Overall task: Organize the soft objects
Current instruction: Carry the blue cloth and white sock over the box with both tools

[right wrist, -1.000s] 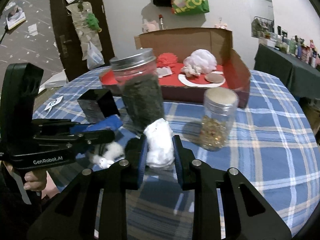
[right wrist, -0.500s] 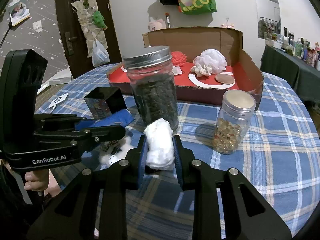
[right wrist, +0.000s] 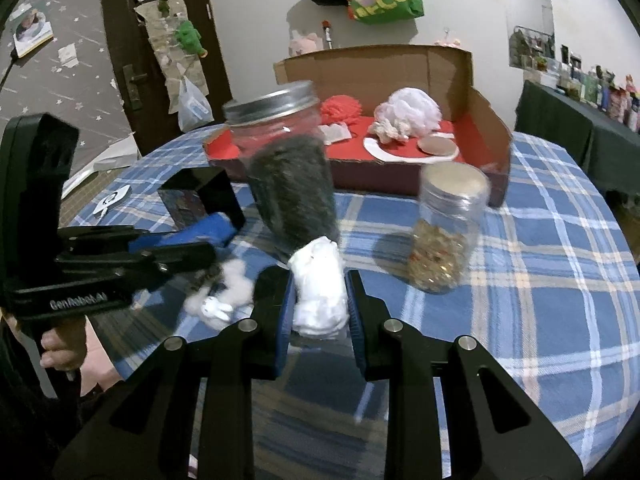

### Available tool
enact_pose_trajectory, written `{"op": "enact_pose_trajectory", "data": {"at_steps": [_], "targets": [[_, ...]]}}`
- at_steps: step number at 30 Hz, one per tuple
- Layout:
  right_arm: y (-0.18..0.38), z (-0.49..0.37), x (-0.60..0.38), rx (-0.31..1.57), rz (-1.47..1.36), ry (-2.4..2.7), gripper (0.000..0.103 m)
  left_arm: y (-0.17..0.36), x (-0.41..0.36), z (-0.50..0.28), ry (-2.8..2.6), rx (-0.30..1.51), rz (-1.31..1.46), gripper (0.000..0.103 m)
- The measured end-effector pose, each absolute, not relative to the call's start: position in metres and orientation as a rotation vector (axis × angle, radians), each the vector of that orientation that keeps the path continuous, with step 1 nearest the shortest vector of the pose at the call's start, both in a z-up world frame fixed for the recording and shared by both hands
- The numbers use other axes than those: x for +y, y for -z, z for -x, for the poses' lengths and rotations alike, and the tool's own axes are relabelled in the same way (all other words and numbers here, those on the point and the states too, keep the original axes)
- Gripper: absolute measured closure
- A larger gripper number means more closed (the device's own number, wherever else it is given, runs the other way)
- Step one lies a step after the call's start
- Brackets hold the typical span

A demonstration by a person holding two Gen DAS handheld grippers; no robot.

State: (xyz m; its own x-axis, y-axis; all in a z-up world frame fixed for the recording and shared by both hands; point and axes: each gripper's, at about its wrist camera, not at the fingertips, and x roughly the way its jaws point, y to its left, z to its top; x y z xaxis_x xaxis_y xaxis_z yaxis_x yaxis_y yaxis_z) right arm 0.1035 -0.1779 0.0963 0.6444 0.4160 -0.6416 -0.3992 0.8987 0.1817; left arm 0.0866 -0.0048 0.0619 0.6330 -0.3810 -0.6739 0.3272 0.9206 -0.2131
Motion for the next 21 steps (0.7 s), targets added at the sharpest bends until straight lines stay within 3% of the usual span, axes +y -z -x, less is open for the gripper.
{"op": "enact_pose_trajectory", "data": {"at_steps": [21], "targets": [[-0.089,-0.108,-0.246,0.792,-0.064,-0.356,0.079,-0.058,0.087,-0.079,0.251,0.778,0.072,0.08]]}}
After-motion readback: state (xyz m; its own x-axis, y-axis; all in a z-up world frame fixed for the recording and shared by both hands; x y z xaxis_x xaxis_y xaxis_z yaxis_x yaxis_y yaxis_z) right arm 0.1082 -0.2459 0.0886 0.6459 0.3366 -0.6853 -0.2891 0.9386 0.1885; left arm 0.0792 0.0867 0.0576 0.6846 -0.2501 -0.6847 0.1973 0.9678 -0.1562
